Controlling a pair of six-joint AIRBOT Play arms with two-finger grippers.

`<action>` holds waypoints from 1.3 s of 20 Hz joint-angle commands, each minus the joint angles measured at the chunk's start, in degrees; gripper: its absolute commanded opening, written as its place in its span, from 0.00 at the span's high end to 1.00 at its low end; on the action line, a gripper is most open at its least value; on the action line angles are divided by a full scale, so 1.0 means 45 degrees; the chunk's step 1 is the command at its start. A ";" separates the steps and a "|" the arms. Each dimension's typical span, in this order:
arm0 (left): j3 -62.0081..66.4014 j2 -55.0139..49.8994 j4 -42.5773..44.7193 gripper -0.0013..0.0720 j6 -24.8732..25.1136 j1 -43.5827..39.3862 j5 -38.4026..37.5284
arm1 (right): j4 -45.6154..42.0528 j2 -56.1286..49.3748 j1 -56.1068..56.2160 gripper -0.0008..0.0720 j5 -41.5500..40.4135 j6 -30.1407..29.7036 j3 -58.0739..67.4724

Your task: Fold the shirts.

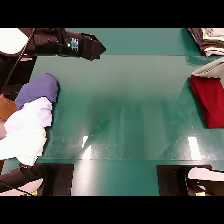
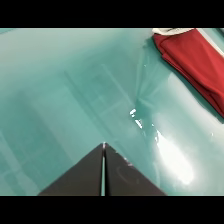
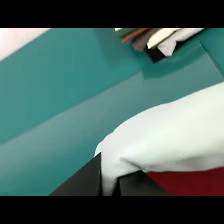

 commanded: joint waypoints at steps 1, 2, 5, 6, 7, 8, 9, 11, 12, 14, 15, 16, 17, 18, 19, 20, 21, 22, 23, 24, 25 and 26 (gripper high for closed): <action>-0.0005 -0.0010 0.0005 0.94 0.0015 -0.0005 -0.0214 | -0.1224 0.0447 -0.0233 0.96 0.1909 0.0039 -0.0005; -0.0005 -0.0019 0.0000 0.94 0.0015 -0.0005 -0.0219 | -0.1282 0.0447 -0.0301 0.96 0.2458 0.0049 -0.0049; -0.0005 -0.0019 0.0010 0.94 0.0019 -0.0005 -0.0447 | -0.1749 0.0826 -0.0427 0.96 0.3026 0.0316 -0.1287; -0.0005 -0.0019 0.0010 0.94 0.0019 -0.0005 -0.0583 | -0.2118 0.1059 -0.0432 0.96 0.2987 0.0457 -0.1855; -0.0005 -0.0019 0.0049 0.94 0.0024 -0.0005 -0.0670 | -0.2599 0.1321 -0.0432 0.96 0.2929 0.0588 -0.2467; -0.0005 -0.0019 0.0044 0.94 0.0024 -0.0005 -0.0748 | -0.3055 0.1593 -0.0437 0.96 0.2861 0.0753 -0.3026; -0.0005 -0.0019 0.0049 0.94 0.0039 -0.0005 -0.0835 | -0.3560 0.1865 -0.0437 0.96 0.2837 0.0821 -0.3580; -0.0005 -0.0019 0.0049 0.94 0.0112 -0.0005 -0.0971 | -0.4303 0.2356 -0.0515 0.96 0.2846 0.1015 -0.4541; -0.0005 -0.0019 0.0049 0.94 0.0112 -0.0005 -0.0976 | -0.4357 0.2569 -0.0641 0.96 0.2861 0.1010 -0.4940; -0.0005 -0.0019 0.0049 0.94 0.0117 -0.0005 -0.0967 | -0.4337 0.2973 -0.1044 0.73 0.2875 0.1001 -0.5668; -0.0005 -0.0019 0.0049 0.94 0.0112 -0.0005 -0.0971 | -0.4333 0.3104 -0.1316 0.37 0.2963 0.1001 -0.5897; -0.0005 -0.0019 0.0049 0.94 0.0112 -0.0005 -0.0967 | -0.4328 0.3172 -0.1598 0.17 0.3143 0.1001 -0.5945; -0.0005 -0.0019 0.0049 0.94 0.0112 -0.0005 -0.0967 | -0.4289 0.3230 -0.1826 0.18 0.3351 0.1005 -0.5858; -0.0005 -0.0019 0.0044 0.94 0.0112 -0.0005 -0.0957 | -0.4235 0.3293 -0.1928 0.18 0.3555 0.1001 -0.5697; -0.0005 -0.0019 0.0044 0.94 0.0112 -0.0005 -0.0942 | -0.4167 0.3361 -0.1923 0.18 0.3725 0.1005 -0.5455; -0.0005 -0.0019 0.0044 0.94 0.0107 -0.0005 -0.0933 | -0.4065 0.3453 -0.1744 0.18 0.3886 0.1005 -0.5241; -0.0005 -0.0019 0.0044 0.94 0.0107 -0.0005 -0.0869 | -0.3653 0.3599 -0.1433 0.18 0.3993 0.1001 -0.5047; -0.0005 -0.0015 0.0049 0.94 0.0112 -0.0005 -0.0767 | -0.3143 0.3793 -0.1030 0.18 0.3959 0.0996 -0.4979; -0.0005 -0.0015 0.0058 0.94 0.0112 -0.0005 -0.0661 | -0.2623 0.4031 -0.0457 0.18 0.3793 0.0996 -0.4983; -0.0005 -0.0015 0.0102 0.94 0.0112 0.0000 -0.0578 | -0.2234 0.4245 0.0257 0.18 0.3633 0.0996 -0.4983; -0.0005 -0.0015 0.0151 0.94 0.0112 0.0024 -0.0573 | -0.2166 0.4410 0.1030 0.18 0.3439 0.0996 -0.4983; -0.0005 -0.0015 0.0146 0.94 0.0107 0.0024 -0.0549 | -0.2205 0.4556 0.1957 0.18 0.3303 0.0996 -0.4983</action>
